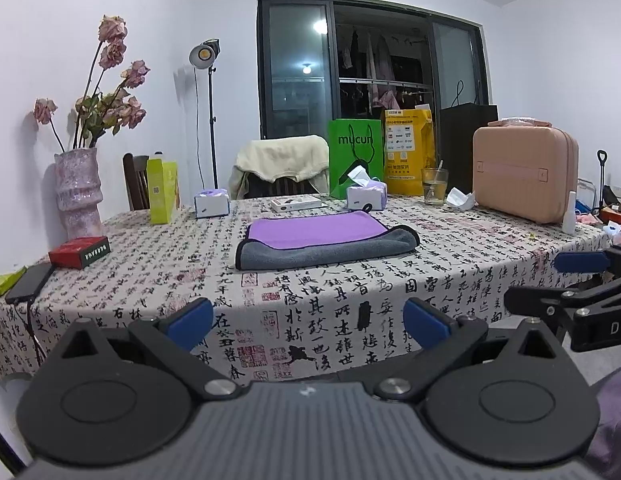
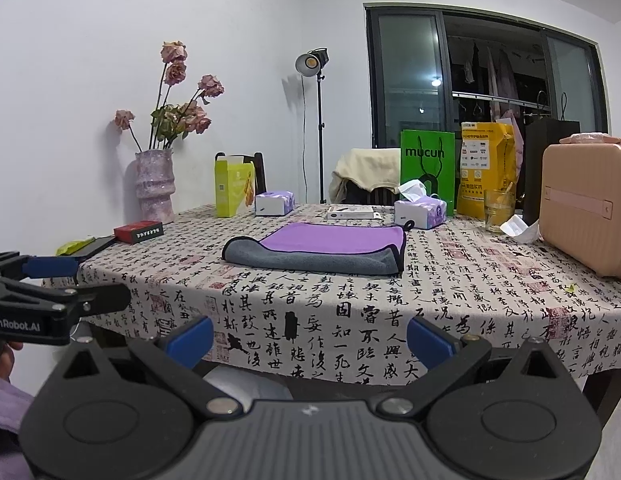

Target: Fold towel

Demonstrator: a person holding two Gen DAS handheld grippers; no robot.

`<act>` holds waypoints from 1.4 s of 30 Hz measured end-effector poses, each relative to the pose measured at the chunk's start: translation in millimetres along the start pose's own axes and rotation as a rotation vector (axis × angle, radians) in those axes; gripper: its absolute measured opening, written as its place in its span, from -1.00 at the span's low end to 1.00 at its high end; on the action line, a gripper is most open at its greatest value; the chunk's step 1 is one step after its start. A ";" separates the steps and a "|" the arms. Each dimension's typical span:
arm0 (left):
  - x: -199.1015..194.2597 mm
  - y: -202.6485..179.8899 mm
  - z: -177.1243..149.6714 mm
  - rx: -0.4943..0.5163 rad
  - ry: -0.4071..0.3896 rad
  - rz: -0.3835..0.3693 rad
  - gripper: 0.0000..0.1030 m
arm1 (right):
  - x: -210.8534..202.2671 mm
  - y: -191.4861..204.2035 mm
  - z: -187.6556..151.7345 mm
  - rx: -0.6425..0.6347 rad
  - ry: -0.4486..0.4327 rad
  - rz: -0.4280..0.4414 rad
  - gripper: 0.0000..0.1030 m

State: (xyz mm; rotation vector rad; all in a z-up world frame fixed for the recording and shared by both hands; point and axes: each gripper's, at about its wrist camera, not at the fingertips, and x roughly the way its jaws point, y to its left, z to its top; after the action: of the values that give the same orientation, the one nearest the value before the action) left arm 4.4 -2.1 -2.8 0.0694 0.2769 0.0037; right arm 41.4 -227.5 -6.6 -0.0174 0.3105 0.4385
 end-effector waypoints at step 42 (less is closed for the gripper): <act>229.4 69.2 44.8 -0.019 0.087 -0.048 1.00 | 200.8 -80.5 54.3 0.054 0.034 -0.098 0.93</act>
State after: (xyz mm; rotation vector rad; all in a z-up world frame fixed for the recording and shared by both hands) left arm 237.7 67.0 -17.7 0.0433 0.3650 -0.0388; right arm 263.5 -212.7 -19.0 0.0125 0.3531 0.3327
